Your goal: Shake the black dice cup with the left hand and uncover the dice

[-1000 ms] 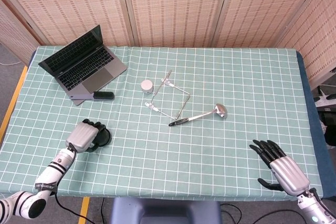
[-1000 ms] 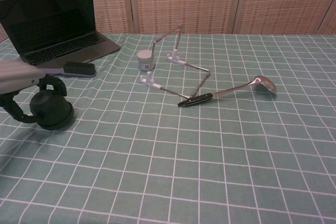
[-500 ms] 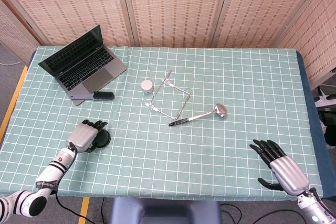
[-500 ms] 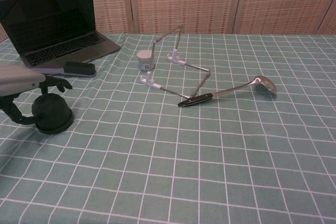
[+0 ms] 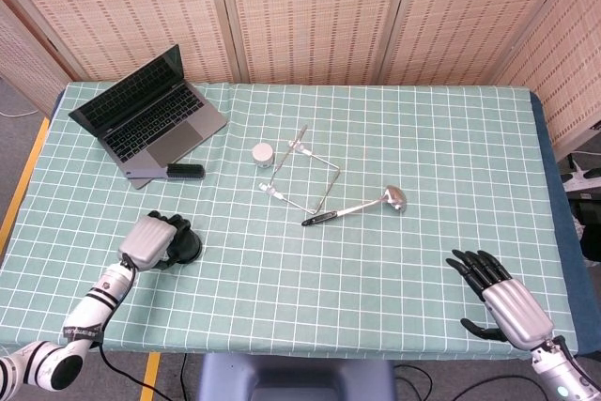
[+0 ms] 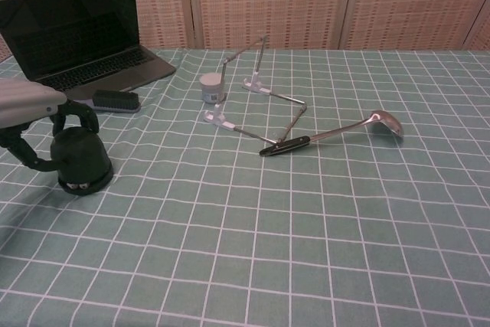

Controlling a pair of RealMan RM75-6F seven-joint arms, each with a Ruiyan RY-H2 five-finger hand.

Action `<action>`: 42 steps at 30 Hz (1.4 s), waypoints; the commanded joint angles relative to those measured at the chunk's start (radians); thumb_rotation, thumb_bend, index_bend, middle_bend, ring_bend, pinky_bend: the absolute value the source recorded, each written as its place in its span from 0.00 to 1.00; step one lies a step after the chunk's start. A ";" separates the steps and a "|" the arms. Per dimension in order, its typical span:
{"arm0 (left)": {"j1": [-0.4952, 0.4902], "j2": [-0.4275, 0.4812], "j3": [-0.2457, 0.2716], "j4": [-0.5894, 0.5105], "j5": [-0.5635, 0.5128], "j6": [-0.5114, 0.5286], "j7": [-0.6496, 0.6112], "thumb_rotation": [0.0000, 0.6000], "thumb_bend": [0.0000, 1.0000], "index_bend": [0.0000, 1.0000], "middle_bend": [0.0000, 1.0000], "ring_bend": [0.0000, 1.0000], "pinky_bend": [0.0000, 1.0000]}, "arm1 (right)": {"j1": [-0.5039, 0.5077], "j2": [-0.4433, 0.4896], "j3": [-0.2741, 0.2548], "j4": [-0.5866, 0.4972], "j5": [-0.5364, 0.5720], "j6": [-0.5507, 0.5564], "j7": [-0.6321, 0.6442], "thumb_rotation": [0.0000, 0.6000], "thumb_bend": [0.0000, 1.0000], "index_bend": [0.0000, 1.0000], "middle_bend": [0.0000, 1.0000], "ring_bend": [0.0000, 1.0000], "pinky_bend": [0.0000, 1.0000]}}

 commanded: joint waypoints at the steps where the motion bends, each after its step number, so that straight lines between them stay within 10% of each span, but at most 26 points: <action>1: 0.009 0.016 -0.013 -0.016 0.013 0.023 -0.020 1.00 0.35 0.65 0.78 0.48 0.33 | 0.001 0.000 0.000 0.000 0.001 -0.002 0.000 1.00 0.15 0.00 0.00 0.00 0.00; 13: 0.085 0.029 -0.014 0.115 -0.017 0.044 -0.148 1.00 0.35 0.61 0.73 0.48 0.32 | 0.000 -0.001 -0.002 -0.002 -0.003 -0.002 -0.003 1.00 0.15 0.00 0.00 0.00 0.00; 17: 0.096 0.012 -0.006 0.159 -0.010 0.032 -0.176 1.00 0.35 0.48 0.60 0.45 0.29 | 0.000 -0.002 -0.002 -0.002 -0.002 -0.003 -0.006 1.00 0.15 0.00 0.00 0.00 0.00; 22: 0.117 -0.003 0.013 0.210 0.001 0.001 -0.233 1.00 0.34 0.01 0.27 0.29 0.23 | -0.002 -0.002 -0.002 -0.004 -0.002 0.000 -0.012 1.00 0.15 0.00 0.00 0.00 0.00; 26: 0.127 0.004 0.017 0.205 0.009 -0.013 -0.261 1.00 0.34 0.00 0.04 0.13 0.18 | -0.003 -0.002 -0.002 -0.002 -0.006 0.006 -0.004 1.00 0.15 0.00 0.00 0.00 0.00; 32: 0.164 0.032 0.022 0.165 0.042 0.041 -0.271 1.00 0.34 0.00 0.00 0.00 0.12 | -0.008 0.001 -0.004 0.000 -0.013 0.020 0.003 1.00 0.15 0.00 0.00 0.00 0.00; 42: 0.434 0.064 0.106 0.110 0.381 0.597 -0.499 1.00 0.42 0.00 0.00 0.00 0.00 | -0.015 -0.006 0.004 -0.010 0.011 0.008 -0.053 1.00 0.15 0.00 0.00 0.00 0.00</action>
